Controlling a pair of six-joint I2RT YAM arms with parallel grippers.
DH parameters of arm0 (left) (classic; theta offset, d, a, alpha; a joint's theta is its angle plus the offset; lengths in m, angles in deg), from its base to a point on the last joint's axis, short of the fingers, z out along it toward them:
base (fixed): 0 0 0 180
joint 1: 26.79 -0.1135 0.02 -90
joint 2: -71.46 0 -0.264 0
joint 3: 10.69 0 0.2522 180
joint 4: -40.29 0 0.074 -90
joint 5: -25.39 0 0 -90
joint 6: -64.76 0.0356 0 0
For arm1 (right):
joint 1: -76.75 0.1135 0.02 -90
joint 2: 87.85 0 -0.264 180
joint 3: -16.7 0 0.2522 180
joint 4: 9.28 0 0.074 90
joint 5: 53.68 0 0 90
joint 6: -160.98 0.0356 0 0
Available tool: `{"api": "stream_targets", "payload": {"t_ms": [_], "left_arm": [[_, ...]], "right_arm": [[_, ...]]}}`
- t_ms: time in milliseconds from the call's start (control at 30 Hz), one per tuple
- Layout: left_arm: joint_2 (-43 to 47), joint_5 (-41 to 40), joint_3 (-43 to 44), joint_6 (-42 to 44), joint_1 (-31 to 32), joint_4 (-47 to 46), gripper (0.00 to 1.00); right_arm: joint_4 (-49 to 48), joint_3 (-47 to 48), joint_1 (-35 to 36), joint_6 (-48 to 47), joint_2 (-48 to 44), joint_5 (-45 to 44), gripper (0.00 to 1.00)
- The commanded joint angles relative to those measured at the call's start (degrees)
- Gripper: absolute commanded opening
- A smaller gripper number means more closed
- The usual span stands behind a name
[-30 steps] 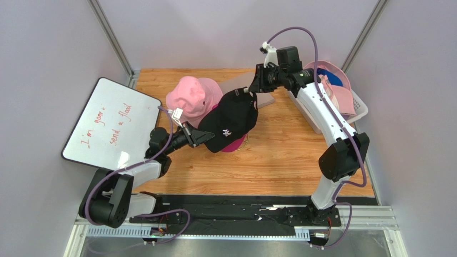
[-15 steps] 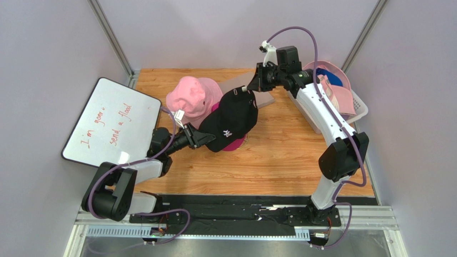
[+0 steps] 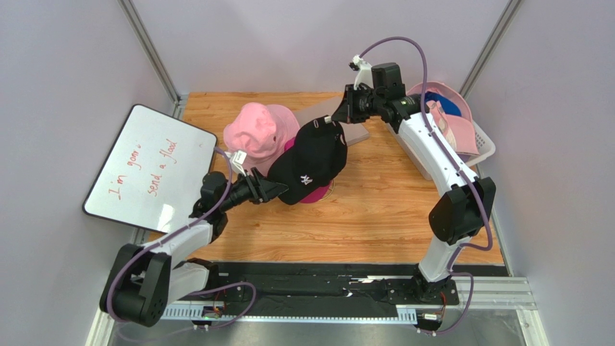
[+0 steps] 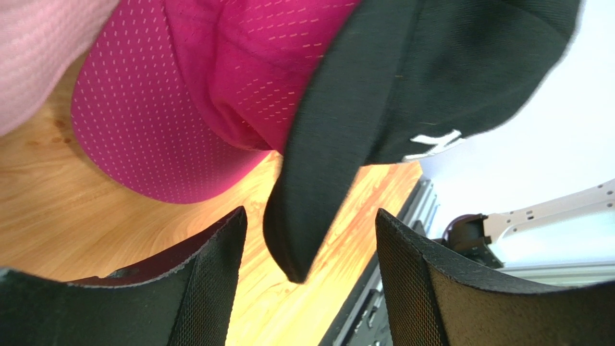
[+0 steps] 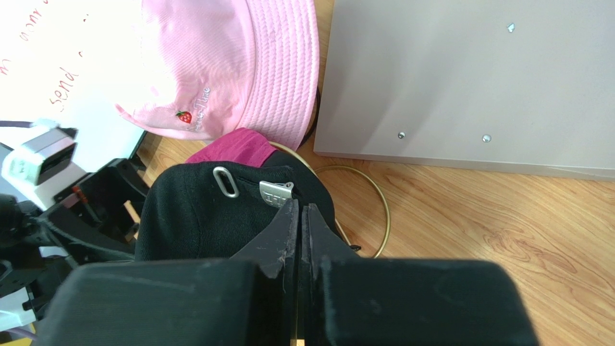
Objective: Stack the hats
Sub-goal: Stack the hat on the hat.
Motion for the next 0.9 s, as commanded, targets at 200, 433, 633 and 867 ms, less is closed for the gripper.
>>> {"api": "stream_targets", "payload": {"t_ms": [200, 433, 633, 867], "left_arm": [[12.2, -4.3, 2.8, 6.5, -0.3, 8.9, 0.67], [6.5, -2.4, 4.8, 5.3, -0.3, 6.6, 0.12], [9.3, -1.0, 5.3, 3.9, -0.3, 5.9, 0.00], [12.8, 2.2, 4.4, -3.3, -0.3, 1.7, 0.00]], "right_arm": [[-2.3, 0.4, 0.1, 0.6, -1.6, 0.1, 0.00], [-1.7, 0.1, 1.1, 0.5, -3.5, -1.0, 0.00], [0.2, -0.2, 1.4, -0.3, -6.7, -4.3, 0.00], [2.3, -1.6, 1.3, -1.0, -11.0, -8.7, 0.00]]}}
